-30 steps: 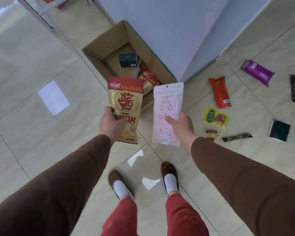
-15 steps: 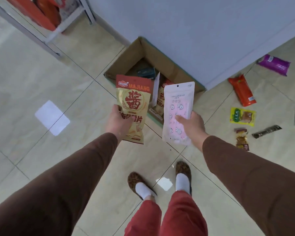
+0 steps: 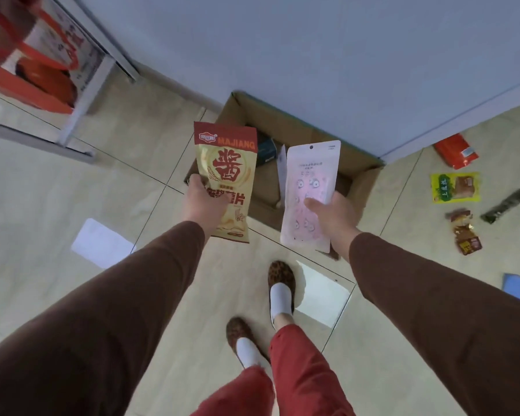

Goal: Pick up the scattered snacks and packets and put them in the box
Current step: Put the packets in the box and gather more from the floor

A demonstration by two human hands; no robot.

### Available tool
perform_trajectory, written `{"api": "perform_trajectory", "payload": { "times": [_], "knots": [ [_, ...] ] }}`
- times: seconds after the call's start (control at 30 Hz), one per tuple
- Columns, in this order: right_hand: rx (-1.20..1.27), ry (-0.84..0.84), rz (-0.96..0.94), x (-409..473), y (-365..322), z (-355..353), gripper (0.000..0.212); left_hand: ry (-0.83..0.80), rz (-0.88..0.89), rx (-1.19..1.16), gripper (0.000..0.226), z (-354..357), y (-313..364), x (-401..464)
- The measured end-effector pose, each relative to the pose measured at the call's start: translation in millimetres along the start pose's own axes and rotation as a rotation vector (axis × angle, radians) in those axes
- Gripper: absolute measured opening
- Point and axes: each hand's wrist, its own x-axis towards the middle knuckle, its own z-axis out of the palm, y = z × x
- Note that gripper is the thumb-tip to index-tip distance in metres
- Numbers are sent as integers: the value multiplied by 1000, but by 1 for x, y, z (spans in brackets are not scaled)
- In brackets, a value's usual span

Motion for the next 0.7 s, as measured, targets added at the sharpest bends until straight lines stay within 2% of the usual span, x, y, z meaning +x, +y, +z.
{"api": "perform_trajectory", "payload": {
  "times": [0.3, 0.4, 0.47, 0.5, 0.57, 0.7],
  "knots": [
    [122, 72, 43, 51, -19, 52, 19, -114, 127, 224, 41, 18, 27, 101],
    [154, 118, 101, 66, -18, 66, 39, -157, 149, 357, 63, 30, 29, 123],
    [138, 165, 165, 72, -15, 73, 59, -134, 182, 585, 87, 35, 26, 134],
    [96, 191, 180, 73, -12, 75, 66, -117, 208, 681, 92, 35, 24, 137],
    [38, 228, 186, 73, -7, 79, 71, -120, 254, 760, 90, 34, 22, 140],
    [-7, 254, 150, 54, -1, 83, 60, -201, 357, 791, 72, 30, 17, 133]
  ]
}}
